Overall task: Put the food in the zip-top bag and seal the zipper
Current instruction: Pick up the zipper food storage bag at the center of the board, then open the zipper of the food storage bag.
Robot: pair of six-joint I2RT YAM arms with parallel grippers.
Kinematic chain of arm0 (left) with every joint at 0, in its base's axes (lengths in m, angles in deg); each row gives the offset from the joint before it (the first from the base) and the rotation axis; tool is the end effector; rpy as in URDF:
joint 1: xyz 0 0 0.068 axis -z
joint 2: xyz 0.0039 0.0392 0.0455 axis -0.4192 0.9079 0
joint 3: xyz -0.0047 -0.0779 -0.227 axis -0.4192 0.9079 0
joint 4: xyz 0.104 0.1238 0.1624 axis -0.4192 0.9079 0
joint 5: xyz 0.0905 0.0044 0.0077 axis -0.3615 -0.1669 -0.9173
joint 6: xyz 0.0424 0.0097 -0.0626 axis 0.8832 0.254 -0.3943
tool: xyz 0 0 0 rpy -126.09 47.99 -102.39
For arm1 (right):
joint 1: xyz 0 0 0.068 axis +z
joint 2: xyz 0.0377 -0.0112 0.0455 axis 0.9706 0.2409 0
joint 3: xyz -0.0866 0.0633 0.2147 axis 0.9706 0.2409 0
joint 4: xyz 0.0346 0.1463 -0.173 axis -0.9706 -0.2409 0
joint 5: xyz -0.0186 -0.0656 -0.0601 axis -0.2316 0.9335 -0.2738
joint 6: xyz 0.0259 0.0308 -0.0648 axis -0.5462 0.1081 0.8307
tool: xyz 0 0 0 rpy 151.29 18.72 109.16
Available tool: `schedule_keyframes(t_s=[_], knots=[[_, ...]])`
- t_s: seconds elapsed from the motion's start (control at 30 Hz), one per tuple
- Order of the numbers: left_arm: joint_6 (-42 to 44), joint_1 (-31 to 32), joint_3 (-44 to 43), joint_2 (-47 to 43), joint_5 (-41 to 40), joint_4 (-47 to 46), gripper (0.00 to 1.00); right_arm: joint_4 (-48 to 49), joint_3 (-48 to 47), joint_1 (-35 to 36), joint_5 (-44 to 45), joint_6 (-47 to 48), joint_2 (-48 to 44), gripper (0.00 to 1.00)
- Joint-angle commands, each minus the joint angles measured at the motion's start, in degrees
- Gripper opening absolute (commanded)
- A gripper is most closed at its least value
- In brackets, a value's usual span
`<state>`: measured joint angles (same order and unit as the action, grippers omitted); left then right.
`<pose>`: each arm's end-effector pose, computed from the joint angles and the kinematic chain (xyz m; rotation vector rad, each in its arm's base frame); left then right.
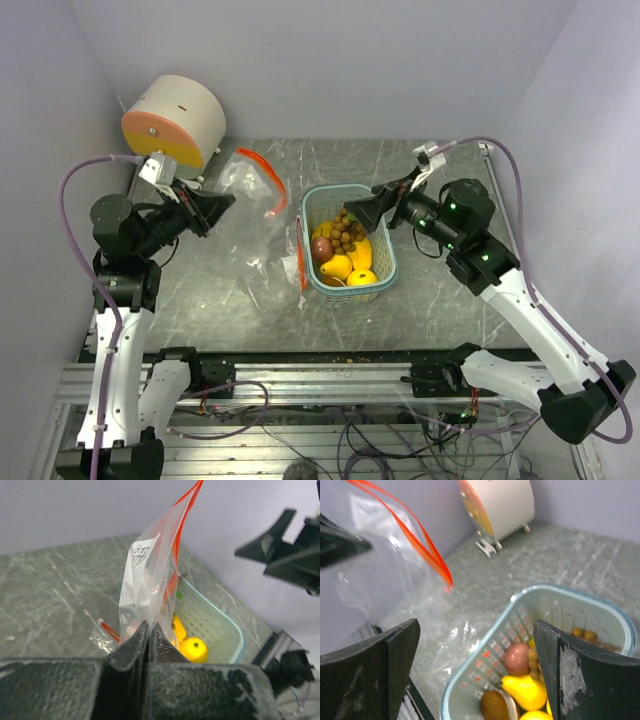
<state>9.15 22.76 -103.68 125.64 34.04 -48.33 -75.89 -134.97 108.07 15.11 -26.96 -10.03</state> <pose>0.1767 -0.0370 0.3779 0.2577 1.5748 -0.8480 0.1997 0.1448 0.3637 -0.3716 1.6987 0.9140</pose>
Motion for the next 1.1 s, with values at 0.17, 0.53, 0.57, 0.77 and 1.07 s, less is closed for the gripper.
schedule_keyframes(t_s=[0.17,0.53,0.57,0.77,1.07], knots=[[-14.05,0.26,4.92,-5.84,19.97,-17.96,0.07,23.52,6.65,0.25,-14.54,-4.0,-1.94,0.92],[-15.44,0.25,3.4,-4.29,16.53,-10.59,0.07,21.85,1.97,13.65,-5.94,4.71,3.35,0.59],[-15.38,0.26,3.18,-4.08,16.02,-9.73,0.07,21.49,1.9,15.38,-3.99,5.55,3.17,0.57],[-15.36,0.26,2.67,-3.73,14.4,-7.5,0.07,18.8,1.86,19.19,6.11,8.32,3.4,0.49],[-16.04,0.26,2.07,-4.28,14.94,-7.22,0.07,17.8,-0.23,20.86,16.04,12.45,6.66,0.43]])
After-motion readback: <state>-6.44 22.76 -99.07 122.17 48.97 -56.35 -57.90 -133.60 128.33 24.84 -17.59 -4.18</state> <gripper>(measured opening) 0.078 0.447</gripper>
